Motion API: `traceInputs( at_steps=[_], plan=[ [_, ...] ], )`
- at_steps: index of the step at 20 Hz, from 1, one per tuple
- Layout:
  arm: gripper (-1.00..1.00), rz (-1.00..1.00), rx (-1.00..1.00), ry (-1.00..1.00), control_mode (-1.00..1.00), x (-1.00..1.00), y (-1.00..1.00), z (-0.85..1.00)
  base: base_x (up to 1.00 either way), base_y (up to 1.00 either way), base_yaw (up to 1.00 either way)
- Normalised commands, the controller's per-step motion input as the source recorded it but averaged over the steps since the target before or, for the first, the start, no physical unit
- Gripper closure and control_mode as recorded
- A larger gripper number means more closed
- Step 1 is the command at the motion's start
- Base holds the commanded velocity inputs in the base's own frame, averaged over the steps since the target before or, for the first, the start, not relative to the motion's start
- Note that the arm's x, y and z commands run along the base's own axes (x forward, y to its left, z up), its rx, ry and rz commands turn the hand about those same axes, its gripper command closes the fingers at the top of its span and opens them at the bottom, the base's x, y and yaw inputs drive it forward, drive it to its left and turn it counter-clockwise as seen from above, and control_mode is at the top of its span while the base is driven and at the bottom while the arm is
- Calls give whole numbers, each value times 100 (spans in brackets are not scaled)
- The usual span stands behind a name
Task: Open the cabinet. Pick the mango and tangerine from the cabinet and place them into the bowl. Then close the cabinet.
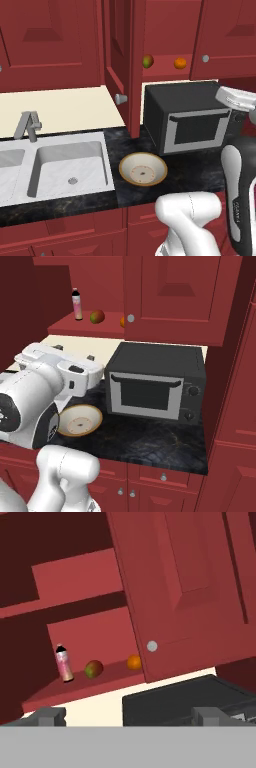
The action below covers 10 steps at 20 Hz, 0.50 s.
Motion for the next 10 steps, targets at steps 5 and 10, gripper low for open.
traceInputs(
  at_steps=[5, 10],
  plan=[
    [-100, -23, -15, -4, -100, 0, -45, 0, 0, 0, 0],
    [-100, 2, -1, 0, -100, 12, -18, 0, 0, 0, 0]
  ],
)
